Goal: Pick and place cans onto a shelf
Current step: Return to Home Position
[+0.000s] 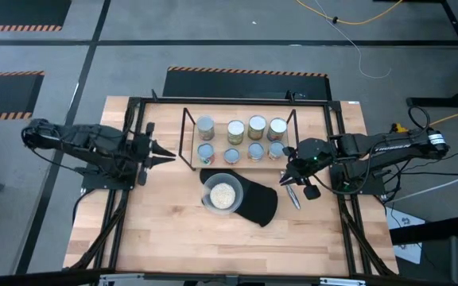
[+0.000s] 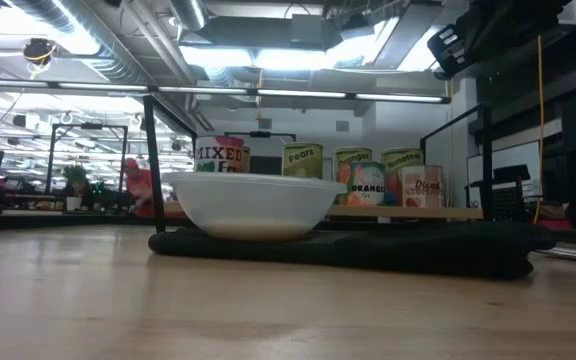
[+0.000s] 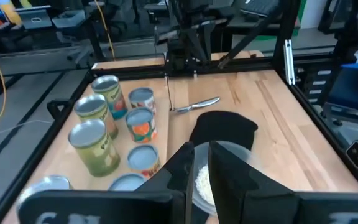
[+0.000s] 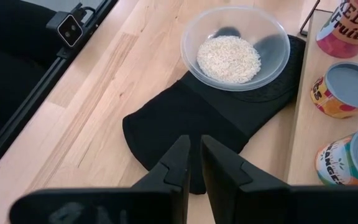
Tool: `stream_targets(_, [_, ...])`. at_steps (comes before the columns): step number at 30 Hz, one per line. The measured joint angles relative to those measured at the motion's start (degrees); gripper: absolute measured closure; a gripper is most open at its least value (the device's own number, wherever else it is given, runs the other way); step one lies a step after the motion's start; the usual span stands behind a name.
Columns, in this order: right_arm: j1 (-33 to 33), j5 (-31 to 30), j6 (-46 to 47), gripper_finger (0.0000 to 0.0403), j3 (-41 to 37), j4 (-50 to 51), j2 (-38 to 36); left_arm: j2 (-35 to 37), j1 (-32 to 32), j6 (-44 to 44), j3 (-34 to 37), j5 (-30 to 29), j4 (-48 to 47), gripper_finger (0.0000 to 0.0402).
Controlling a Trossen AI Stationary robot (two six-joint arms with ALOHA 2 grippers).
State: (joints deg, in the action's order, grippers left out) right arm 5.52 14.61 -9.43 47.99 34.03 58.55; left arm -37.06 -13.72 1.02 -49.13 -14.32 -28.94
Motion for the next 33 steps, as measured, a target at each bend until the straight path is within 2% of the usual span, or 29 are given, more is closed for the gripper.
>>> stream_targets(6, [0.0, 0.0, 0.0, 0.0358, 0.0, 0.1, 0.0, 8.2, 0.0, 0.1, 9.7, 0.3, 4.1, 0.0362])
stream_targets(20, [0.0, 0.0, 0.0, 0.0358, 0.0, 0.0, 0.0, 24.8, 0.0, -0.4, 25.2, 0.3, 11.6, 0.0362])
stream_targets(26, [0.0, 0.0, 0.0, 0.0358, 0.0, 0.0, 0.0, 28.3, 0.1, -4.6, 32.9, 0.2, 19.5, 0.0362])
stream_targets(33, [0.0, 0.0, 0.0, 0.0358, 0.0, -0.1, 0.0, 29.0, 0.1, -9.3, 41.0, 0.2, 31.6, 0.0362])
